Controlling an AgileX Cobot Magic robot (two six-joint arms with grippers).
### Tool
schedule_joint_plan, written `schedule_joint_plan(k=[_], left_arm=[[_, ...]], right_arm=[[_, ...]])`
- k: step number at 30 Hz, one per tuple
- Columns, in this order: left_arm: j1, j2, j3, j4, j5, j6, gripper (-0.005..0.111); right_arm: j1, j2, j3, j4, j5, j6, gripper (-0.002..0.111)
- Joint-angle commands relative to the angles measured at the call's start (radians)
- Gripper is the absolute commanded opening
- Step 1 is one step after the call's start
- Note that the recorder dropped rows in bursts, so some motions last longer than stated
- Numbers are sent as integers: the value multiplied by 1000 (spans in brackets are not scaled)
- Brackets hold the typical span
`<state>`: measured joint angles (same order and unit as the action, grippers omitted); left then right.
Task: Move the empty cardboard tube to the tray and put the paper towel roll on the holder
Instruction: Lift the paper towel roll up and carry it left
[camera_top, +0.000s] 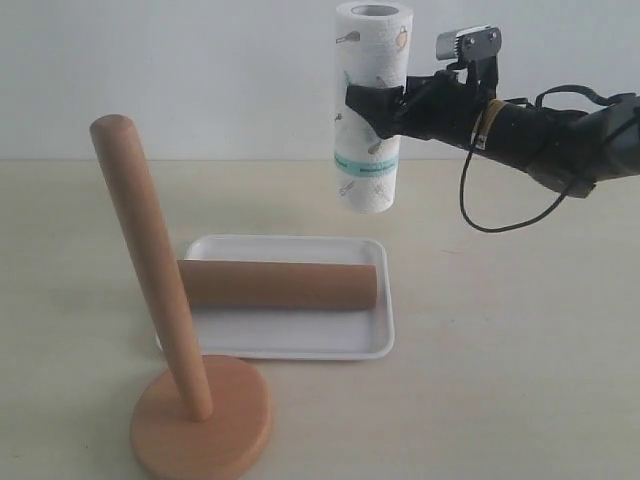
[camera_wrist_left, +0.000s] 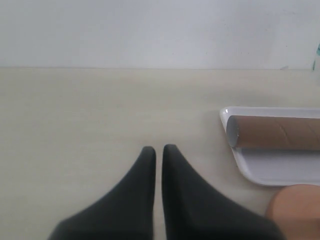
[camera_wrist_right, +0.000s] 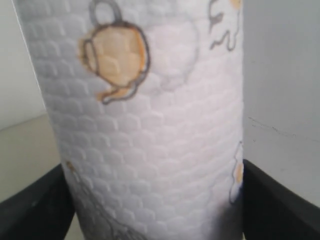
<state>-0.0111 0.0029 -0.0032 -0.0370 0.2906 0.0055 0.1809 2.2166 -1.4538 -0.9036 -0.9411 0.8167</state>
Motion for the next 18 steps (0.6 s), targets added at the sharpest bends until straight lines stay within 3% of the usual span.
schedule_joint_plan(k=[1,7,9,13,18], left_arm=[[5,-3,3,-7,0,3,4],[5,-3,3,-7,0,3,4],[5,-3,3,-7,0,3,4],[5,-3,3,-7,0,3,4],[5,-3,3,-7,0,3,4]], right_arm=[[-47,-23,-5,-34,-124,126,38],[-108,-23,-5,-139,-216,265,37],[-130,-23,-5,-184,-280,274,30],[-164,-41,-5,-280,-280,294,0],[-172,-111,-5,-450,-280,314,0]])
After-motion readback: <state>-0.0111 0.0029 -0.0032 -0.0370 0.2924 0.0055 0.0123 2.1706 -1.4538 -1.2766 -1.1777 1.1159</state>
